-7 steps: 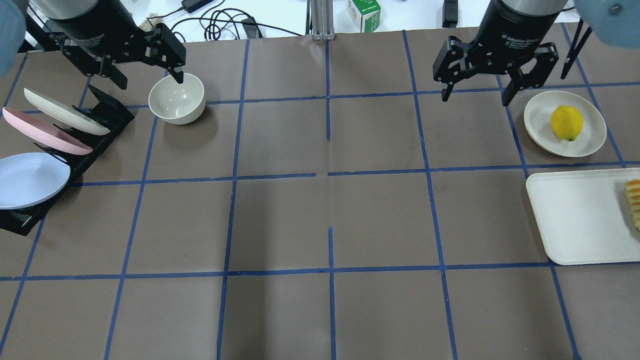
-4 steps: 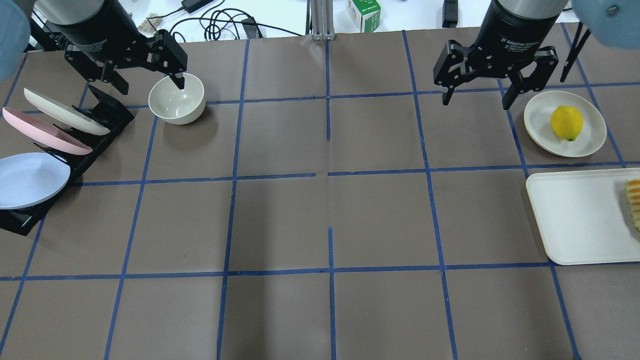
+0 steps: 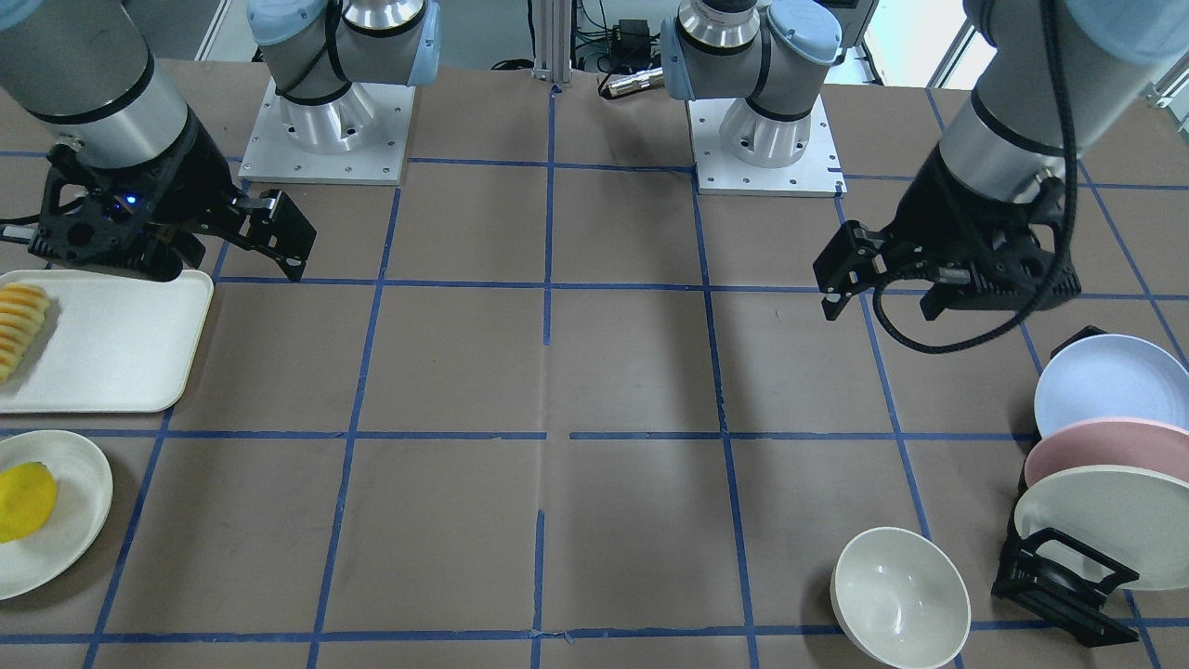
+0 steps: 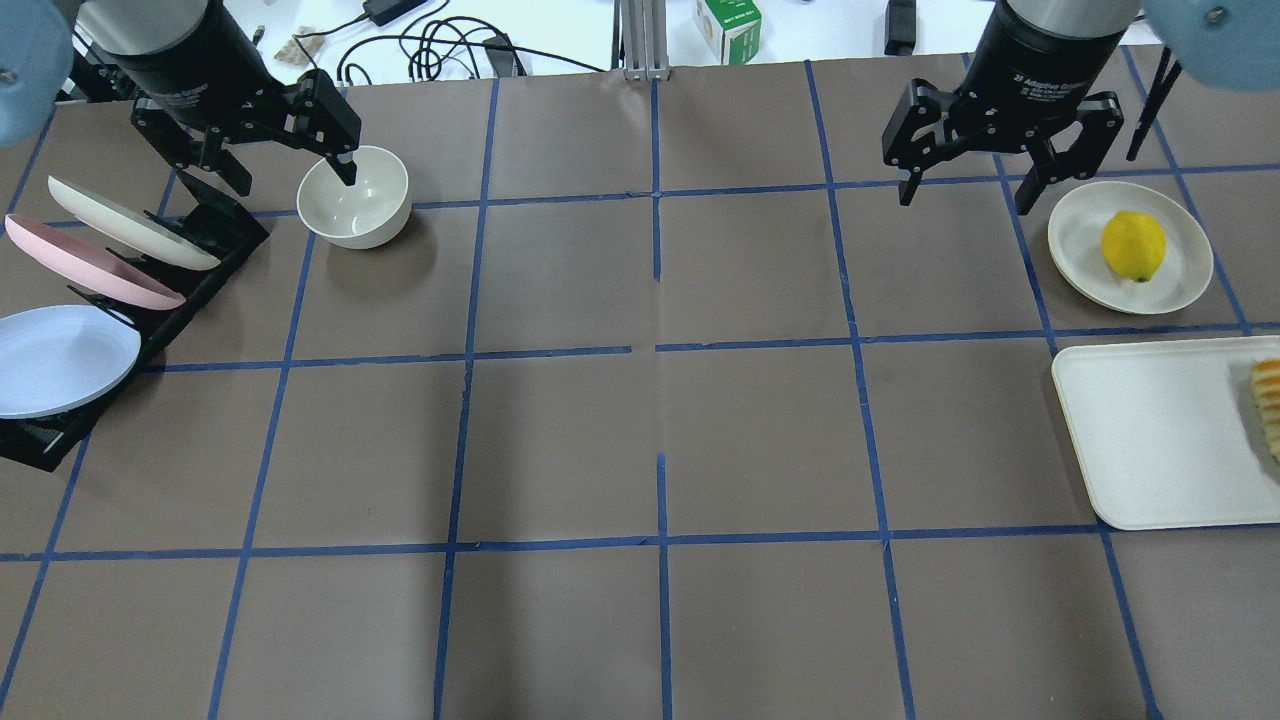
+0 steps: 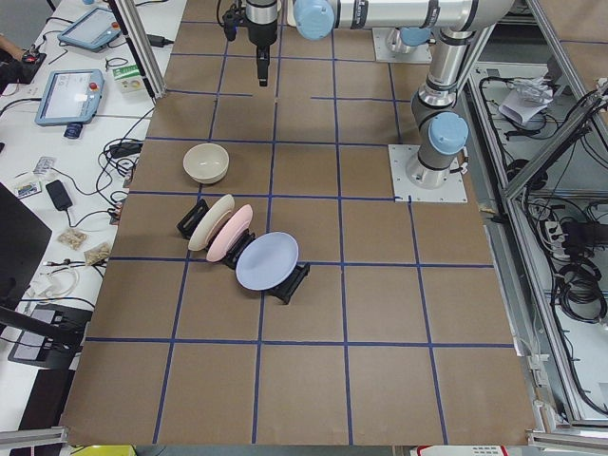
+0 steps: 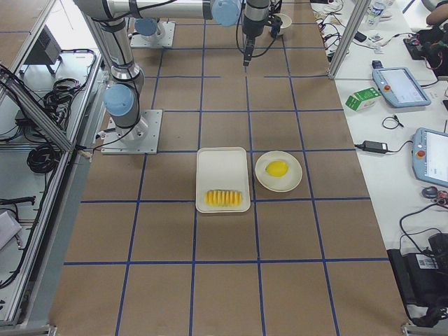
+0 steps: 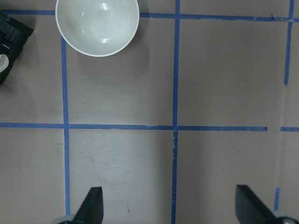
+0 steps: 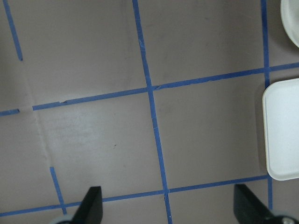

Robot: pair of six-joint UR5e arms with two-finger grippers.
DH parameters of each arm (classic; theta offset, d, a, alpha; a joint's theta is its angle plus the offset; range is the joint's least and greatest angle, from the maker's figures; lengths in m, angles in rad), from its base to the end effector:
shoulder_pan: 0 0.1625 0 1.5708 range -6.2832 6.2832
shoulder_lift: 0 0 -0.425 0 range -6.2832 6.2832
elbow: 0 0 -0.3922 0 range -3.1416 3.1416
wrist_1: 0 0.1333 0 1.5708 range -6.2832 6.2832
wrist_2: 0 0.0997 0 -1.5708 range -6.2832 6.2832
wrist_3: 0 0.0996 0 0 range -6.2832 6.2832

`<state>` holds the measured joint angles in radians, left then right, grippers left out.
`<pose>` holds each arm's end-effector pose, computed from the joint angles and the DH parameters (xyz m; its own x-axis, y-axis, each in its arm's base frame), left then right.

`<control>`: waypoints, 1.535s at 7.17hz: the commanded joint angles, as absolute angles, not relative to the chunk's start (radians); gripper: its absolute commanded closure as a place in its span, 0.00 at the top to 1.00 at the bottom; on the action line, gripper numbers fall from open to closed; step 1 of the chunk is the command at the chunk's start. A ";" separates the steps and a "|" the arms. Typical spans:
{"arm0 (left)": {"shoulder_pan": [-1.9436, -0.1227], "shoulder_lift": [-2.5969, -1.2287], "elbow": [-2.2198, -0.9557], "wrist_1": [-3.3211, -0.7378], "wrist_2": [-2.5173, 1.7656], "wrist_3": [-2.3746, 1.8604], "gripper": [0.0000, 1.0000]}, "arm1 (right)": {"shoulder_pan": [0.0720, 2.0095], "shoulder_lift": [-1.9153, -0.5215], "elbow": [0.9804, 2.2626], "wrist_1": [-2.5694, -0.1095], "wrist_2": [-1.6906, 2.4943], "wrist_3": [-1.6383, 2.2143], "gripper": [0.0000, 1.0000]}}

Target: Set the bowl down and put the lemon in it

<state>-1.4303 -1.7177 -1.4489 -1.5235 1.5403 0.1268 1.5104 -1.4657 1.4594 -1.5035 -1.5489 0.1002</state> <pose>-0.0571 -0.5698 0.4758 -0.9995 -0.0130 0.0274 -0.0137 0.9996 -0.0260 0.1032 -0.5374 0.4822 -0.9868 0.1610 -0.0156 0.1598 0.9852 0.0628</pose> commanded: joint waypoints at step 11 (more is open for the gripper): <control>-1.289 -2.361 -1.181 -1.140 1.534 0.281 0.82 | 1.074 -1.016 1.451 -2.048 -1.580 -0.528 1.00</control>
